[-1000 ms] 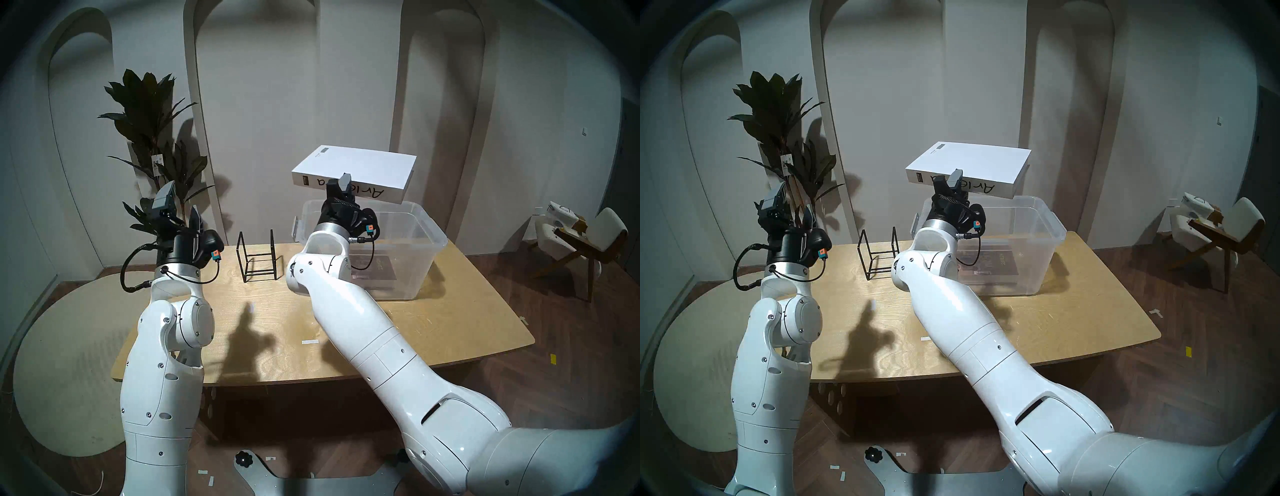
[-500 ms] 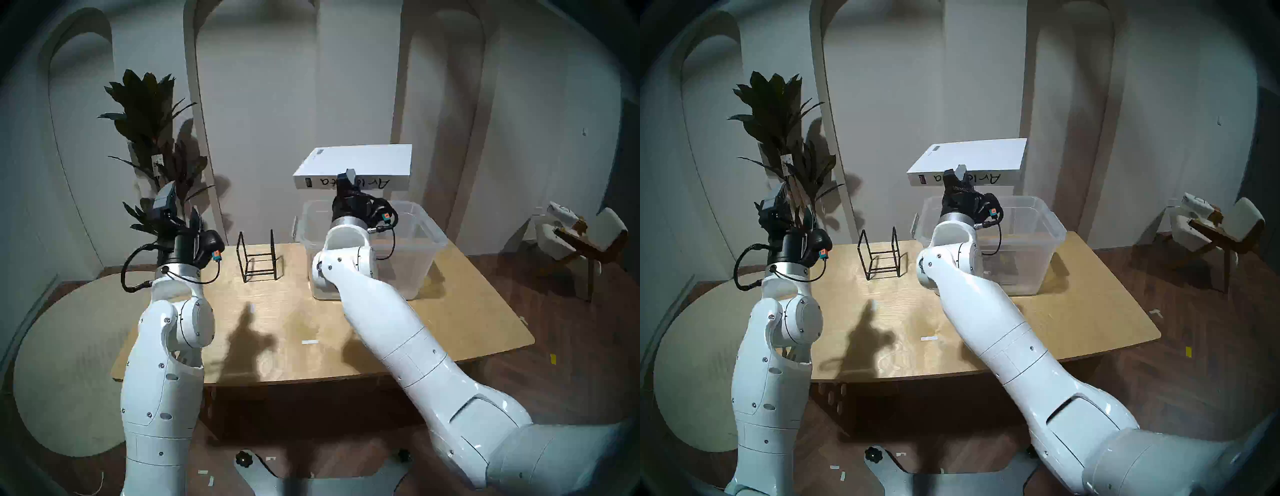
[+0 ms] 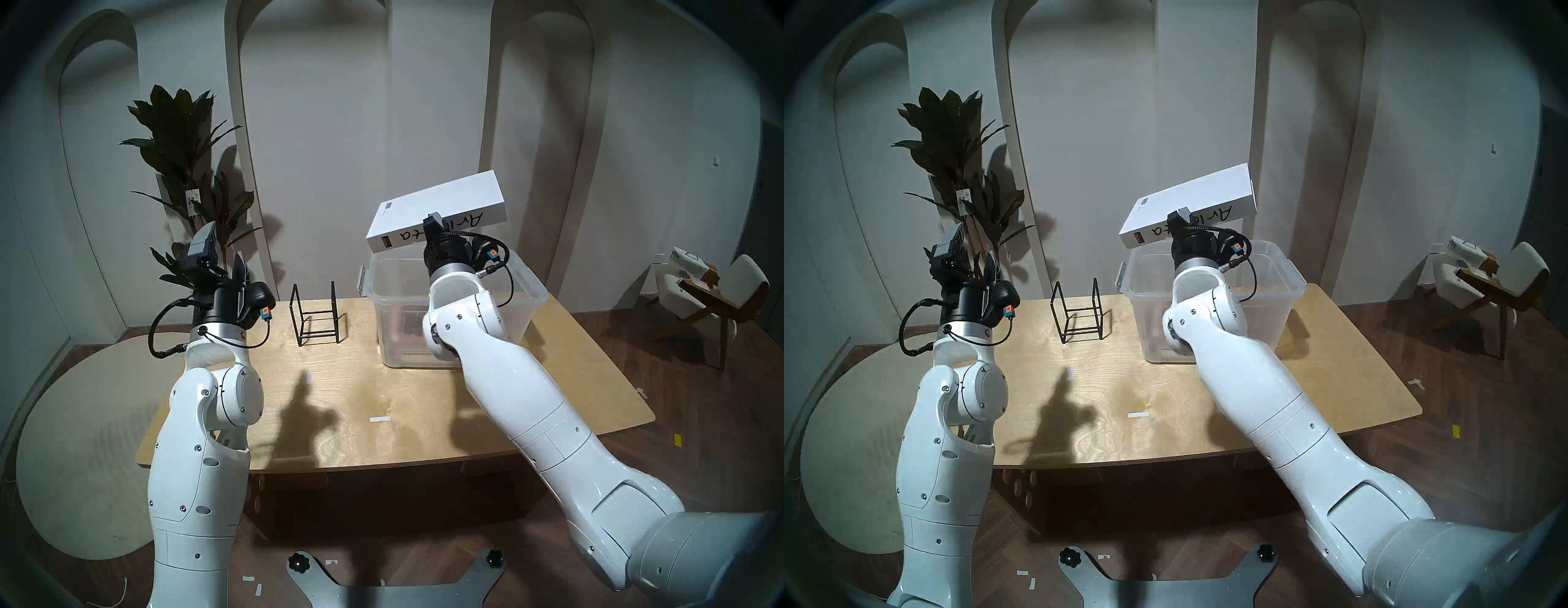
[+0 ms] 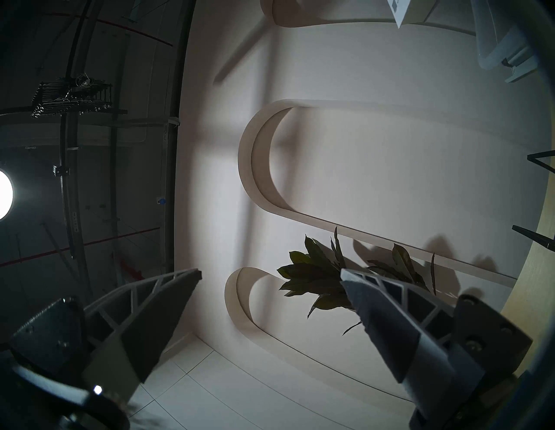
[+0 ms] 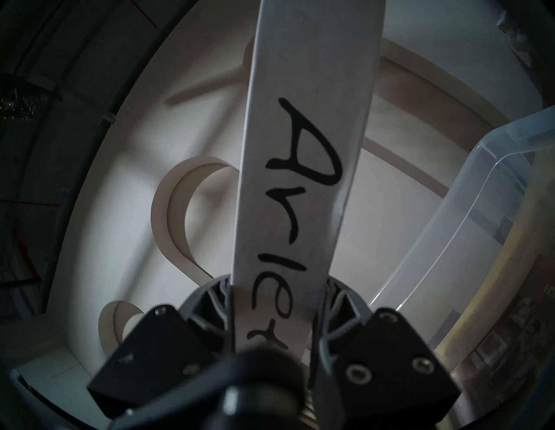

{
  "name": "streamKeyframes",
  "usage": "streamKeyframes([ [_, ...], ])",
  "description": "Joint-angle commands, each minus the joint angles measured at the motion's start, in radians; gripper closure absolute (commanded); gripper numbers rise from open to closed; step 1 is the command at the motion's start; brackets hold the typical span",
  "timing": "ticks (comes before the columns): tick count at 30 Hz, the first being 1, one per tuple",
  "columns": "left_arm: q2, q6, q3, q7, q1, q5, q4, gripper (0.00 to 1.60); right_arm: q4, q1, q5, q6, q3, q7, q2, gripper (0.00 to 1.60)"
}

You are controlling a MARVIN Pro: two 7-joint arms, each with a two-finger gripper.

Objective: Pack the books into the storage box

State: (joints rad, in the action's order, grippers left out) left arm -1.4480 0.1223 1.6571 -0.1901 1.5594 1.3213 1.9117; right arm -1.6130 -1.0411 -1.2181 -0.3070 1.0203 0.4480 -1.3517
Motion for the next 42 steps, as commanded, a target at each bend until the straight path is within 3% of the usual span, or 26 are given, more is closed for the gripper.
streamKeyframes([
  [1,0.003,-0.003,0.003,-0.006,-0.016,-0.002,0.018,0.00,-0.088,-0.019,-0.026,0.111,0.037,0.016,0.108,1.60],
  [16,0.005,-0.007,0.003,-0.008,-0.018,-0.004,0.021,0.00,-0.260,-0.100,-0.179,0.402,0.146,0.086,0.290,1.60],
  [18,0.005,-0.008,0.004,-0.009,-0.018,-0.004,0.022,0.00,-0.286,-0.113,-0.213,0.444,0.163,0.106,0.316,1.29],
  [19,0.005,-0.009,0.004,-0.009,-0.018,-0.005,0.022,0.00,-0.307,-0.122,-0.231,0.474,0.171,0.117,0.337,1.02],
  [20,0.005,-0.009,0.004,-0.009,-0.018,-0.005,0.023,0.00,-0.315,-0.126,-0.243,0.487,0.178,0.129,0.344,0.00],
  [29,0.006,-0.020,0.008,-0.010,-0.018,-0.014,0.025,0.00,-0.435,-0.153,-0.420,0.664,0.226,0.252,0.409,0.00],
  [36,0.008,-0.026,0.010,-0.010,-0.017,-0.023,0.026,0.00,-0.511,-0.162,-0.516,0.720,0.262,0.379,0.432,0.00],
  [39,0.009,-0.027,0.010,-0.010,-0.017,-0.025,0.027,0.00,-0.525,-0.149,-0.505,0.727,0.268,0.367,0.441,0.00],
  [42,0.009,-0.028,0.010,-0.011,-0.017,-0.027,0.026,0.00,-0.548,-0.128,-0.416,0.731,0.256,0.338,0.472,0.00],
])
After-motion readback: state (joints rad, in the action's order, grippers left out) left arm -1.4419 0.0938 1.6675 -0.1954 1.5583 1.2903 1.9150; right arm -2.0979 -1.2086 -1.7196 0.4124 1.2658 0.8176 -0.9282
